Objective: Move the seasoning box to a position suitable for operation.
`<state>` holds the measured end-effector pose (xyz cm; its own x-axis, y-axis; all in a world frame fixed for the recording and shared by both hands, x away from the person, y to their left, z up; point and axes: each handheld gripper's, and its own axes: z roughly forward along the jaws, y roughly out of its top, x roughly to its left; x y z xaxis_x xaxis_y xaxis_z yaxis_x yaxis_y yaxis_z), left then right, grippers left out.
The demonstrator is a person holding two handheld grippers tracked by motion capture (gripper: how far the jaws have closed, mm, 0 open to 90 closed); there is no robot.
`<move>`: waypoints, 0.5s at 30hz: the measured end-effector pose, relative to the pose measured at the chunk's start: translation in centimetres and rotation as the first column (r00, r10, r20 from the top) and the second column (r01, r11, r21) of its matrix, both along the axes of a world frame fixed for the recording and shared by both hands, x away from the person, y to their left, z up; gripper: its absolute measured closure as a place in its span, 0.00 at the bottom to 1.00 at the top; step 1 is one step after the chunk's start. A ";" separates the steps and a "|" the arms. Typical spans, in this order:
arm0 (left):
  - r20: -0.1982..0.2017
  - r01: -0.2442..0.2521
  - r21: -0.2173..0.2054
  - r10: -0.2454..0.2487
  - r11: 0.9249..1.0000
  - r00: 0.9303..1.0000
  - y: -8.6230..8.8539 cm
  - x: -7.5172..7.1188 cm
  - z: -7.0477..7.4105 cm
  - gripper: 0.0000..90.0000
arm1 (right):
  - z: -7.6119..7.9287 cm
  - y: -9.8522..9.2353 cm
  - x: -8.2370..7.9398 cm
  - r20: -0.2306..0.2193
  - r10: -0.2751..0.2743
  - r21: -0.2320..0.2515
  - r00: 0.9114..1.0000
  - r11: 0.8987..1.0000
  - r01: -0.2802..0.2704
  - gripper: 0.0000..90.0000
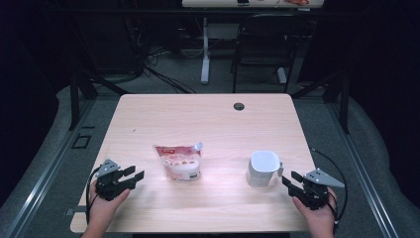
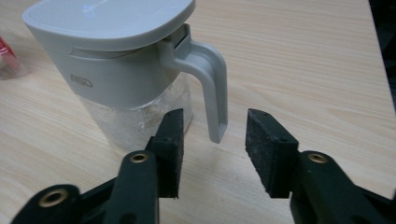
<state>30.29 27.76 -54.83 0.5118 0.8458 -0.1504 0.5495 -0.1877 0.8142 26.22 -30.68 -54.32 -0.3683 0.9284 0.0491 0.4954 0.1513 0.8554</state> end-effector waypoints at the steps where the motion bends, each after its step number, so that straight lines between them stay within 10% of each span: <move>1: 0.001 -0.002 0.003 0.002 1.000 1.000 0.1 -0.1 0.1 0.58 | 0.0 0.1 0.1 -0.006 0.010 -0.002 1.000 1.000 -0.010 0.67; 15: 0.003 -0.031 0.018 0.031 0.999 1.000 1.1 -1.4 0.0 0.58 | -0.5 1.0 2.2 -0.009 -0.016 -0.049 1.000 0.999 0.015 0.71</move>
<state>28.88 28.81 -54.82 0.4859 0.8638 -0.1332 0.5527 -0.1856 0.8124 28.46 -29.66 -54.85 -0.3537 0.9353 0.0073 0.5063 0.1849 0.8423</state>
